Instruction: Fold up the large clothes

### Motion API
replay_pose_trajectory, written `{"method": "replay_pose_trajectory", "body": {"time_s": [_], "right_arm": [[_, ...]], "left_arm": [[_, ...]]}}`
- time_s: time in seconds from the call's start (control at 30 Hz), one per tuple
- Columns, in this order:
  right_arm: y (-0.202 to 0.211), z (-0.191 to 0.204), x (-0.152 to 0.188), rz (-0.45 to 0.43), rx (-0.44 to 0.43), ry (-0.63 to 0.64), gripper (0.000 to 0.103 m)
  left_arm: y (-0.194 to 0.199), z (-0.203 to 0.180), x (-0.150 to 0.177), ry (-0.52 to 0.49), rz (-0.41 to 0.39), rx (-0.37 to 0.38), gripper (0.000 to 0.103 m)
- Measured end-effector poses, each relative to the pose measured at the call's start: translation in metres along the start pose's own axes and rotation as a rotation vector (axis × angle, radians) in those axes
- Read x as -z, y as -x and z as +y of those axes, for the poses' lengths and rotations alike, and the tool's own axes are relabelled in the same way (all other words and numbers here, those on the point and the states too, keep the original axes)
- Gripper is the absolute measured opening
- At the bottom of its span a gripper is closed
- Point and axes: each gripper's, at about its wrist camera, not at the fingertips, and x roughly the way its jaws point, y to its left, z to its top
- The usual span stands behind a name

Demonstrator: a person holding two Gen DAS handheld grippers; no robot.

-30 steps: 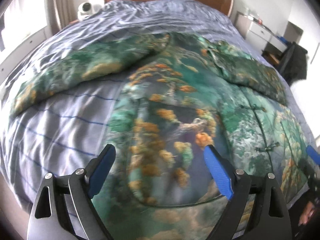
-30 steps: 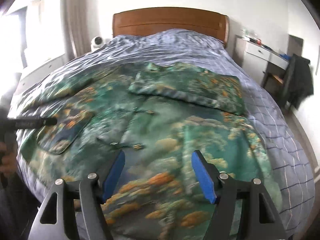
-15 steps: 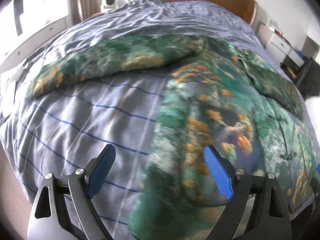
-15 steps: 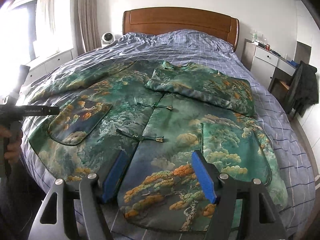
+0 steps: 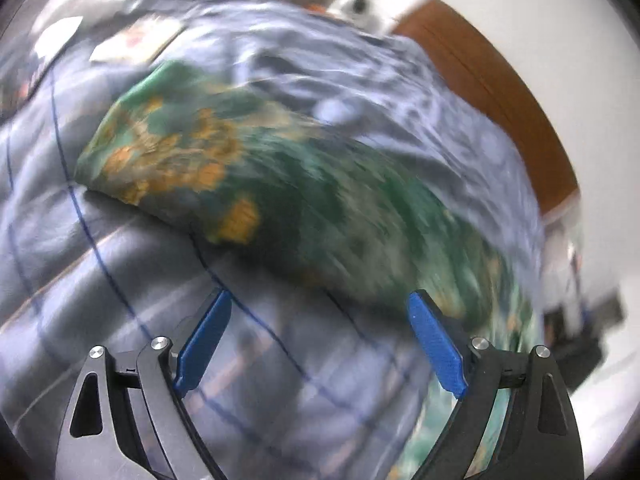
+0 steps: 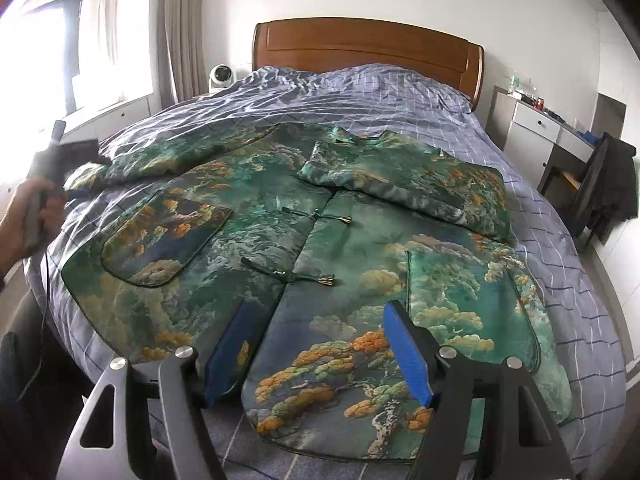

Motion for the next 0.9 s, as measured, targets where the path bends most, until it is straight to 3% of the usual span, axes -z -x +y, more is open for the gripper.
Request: {"method": "replay_pose_trajectory", "body": {"time_s": [0.13, 0.23, 0.37, 0.4, 0.5, 0.57, 0.7, 0.9], "right_arm": [[-0.001, 0.007, 0.001, 0.015, -0.016, 0.017, 0.071], [-0.001, 0.011, 0.002, 0.020, -0.023, 0.031, 0.071], [-0.006, 0.012, 0.004, 0.035, -0.031, 0.027, 0.071], [-0.007, 0.012, 0.004, 0.040, -0.034, 0.022, 0.071], [-0.011, 0.012, 0.005, 0.050, -0.052, 0.004, 0.071], [-0.011, 0.013, 0.006, 0.050, -0.058, 0.003, 0.071], [-0.010, 0.013, 0.006, 0.041, -0.065, 0.003, 0.071], [-0.007, 0.007, 0.007, 0.030, -0.059, -0.027, 0.071]], "left_arm": [[-0.020, 0.025, -0.019, 0.168, -0.010, 0.033, 0.091], [-0.020, 0.025, -0.028, 0.189, -0.042, 0.021, 0.083], [-0.022, 0.020, -0.029, 0.191, -0.042, -0.049, 0.027], [-0.021, 0.019, -0.028, 0.188, -0.045, -0.055, 0.019], [-0.011, 0.009, -0.024, 0.146, -0.082, -0.098, 0.012], [-0.001, -0.010, -0.021, 0.073, -0.119, -0.156, 0.011], [0.023, -0.075, -0.010, -0.180, -0.244, -0.255, 0.010], [0.059, -0.186, 0.049, -0.667, -0.428, -0.252, 0.009]]}}
